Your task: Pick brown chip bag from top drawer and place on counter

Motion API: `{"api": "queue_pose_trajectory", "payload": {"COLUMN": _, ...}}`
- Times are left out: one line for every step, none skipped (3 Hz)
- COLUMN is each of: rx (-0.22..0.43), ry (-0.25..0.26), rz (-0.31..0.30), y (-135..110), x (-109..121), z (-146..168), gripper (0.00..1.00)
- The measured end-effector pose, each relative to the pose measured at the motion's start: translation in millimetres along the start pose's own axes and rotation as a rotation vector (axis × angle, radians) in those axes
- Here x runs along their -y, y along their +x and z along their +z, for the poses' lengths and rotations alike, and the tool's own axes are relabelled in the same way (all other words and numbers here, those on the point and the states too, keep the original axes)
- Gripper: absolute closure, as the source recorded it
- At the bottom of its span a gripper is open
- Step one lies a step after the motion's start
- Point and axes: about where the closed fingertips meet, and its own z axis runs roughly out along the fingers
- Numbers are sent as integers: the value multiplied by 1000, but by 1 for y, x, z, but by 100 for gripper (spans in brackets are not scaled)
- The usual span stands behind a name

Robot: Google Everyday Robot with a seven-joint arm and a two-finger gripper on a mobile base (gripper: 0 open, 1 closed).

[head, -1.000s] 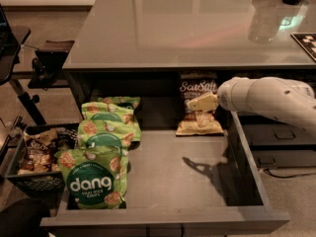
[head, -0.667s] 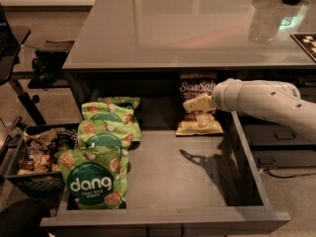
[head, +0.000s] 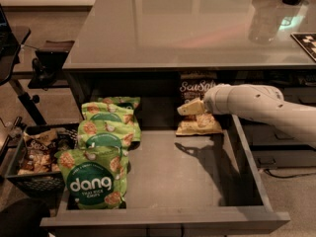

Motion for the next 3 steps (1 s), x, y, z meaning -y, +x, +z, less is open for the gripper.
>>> {"api": "queue_pose_trajectory", "payload": {"rx": -20, "ry": -20, "rz": 0, "y": 8, "x": -7, "z": 18, "gripper": 0}}
{"api": "queue_pose_trajectory", "payload": {"rx": -37, "ry": -15, "rz": 3, "y": 15, "x": -5, "z": 33, "gripper": 0}}
{"api": "queue_pose_trajectory", "payload": {"rx": -52, "ry": 8, "rz": 16, "y": 21, "x": 3, "z": 47, "gripper": 0}}
